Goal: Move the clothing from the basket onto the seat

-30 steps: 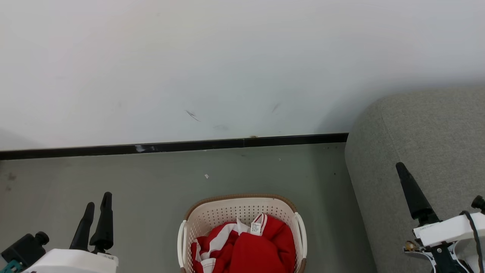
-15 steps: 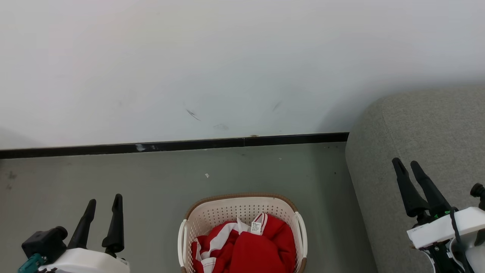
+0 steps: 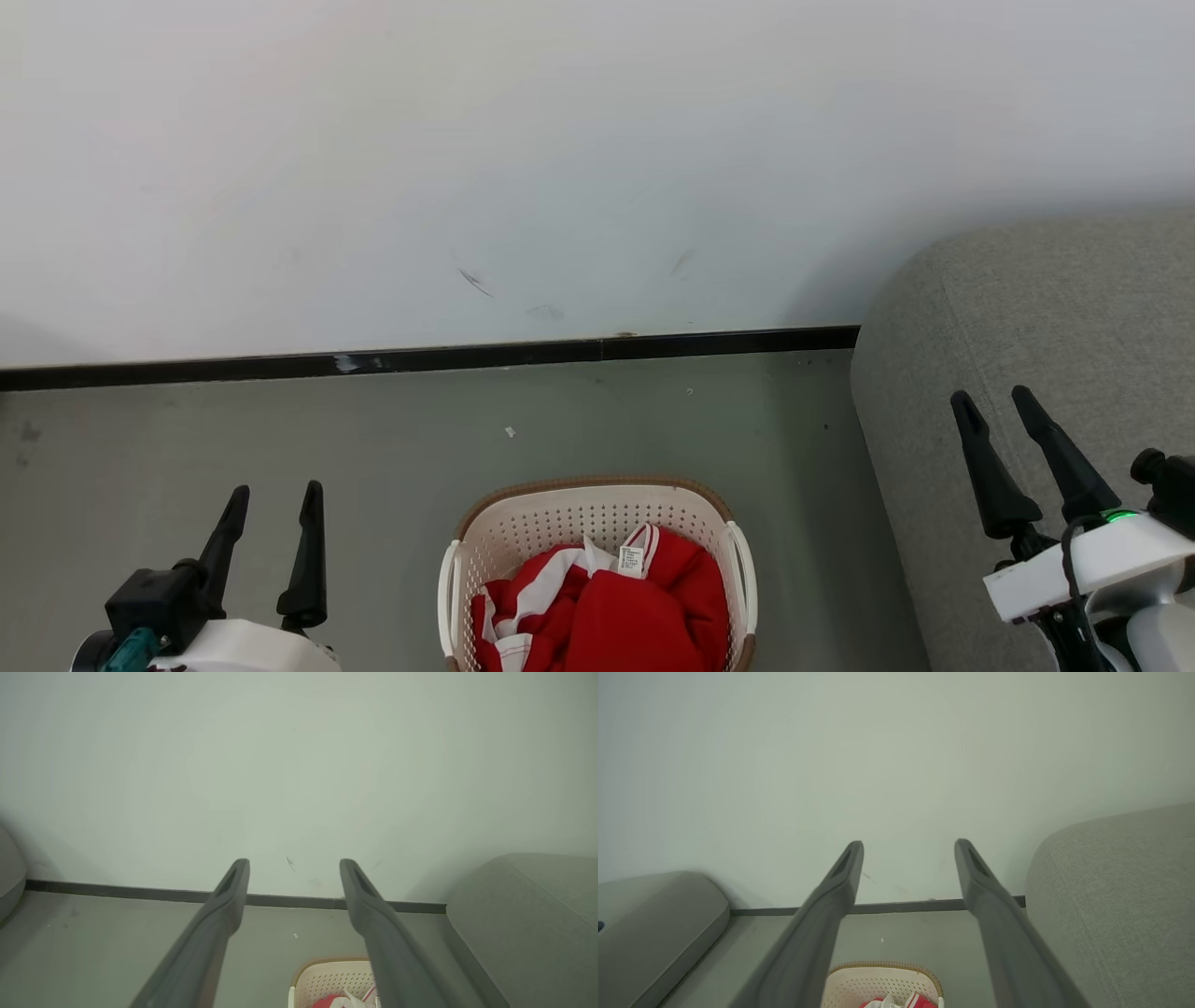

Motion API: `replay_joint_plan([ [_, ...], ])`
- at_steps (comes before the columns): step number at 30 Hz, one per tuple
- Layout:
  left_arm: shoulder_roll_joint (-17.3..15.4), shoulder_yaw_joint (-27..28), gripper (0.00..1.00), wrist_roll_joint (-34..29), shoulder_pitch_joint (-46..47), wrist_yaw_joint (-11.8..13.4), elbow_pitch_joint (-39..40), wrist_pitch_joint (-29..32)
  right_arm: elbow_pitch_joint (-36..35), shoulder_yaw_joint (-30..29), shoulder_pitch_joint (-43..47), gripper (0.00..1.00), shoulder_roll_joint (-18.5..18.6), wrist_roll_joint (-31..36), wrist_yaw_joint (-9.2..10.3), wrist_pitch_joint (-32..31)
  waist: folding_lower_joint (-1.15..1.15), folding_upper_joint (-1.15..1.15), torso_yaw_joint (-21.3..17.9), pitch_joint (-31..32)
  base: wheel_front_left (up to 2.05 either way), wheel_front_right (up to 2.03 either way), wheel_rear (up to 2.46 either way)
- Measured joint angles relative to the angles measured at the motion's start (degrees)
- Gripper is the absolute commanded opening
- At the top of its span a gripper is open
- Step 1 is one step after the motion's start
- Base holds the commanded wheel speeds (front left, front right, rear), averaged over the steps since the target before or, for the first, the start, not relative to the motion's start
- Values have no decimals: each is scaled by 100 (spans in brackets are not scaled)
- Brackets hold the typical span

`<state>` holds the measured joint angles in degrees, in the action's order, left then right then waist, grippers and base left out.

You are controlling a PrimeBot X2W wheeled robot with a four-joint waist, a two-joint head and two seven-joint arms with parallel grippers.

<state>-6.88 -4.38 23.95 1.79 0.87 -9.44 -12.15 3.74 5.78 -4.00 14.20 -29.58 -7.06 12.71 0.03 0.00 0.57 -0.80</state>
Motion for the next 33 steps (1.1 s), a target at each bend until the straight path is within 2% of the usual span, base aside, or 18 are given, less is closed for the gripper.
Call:
replay_joint_plan([
  [12,30,-27,100,-850,13,57,-63,-213,-102,-167,0,100,-181,1058,0,148,0,0,17,-11,0,0,0],
  [33,162,120,100,-854,41,-4,-75,-213,-71,-275,3,100,-323,1203,-1,149,-1,0,44,-42,0,0,0],
])
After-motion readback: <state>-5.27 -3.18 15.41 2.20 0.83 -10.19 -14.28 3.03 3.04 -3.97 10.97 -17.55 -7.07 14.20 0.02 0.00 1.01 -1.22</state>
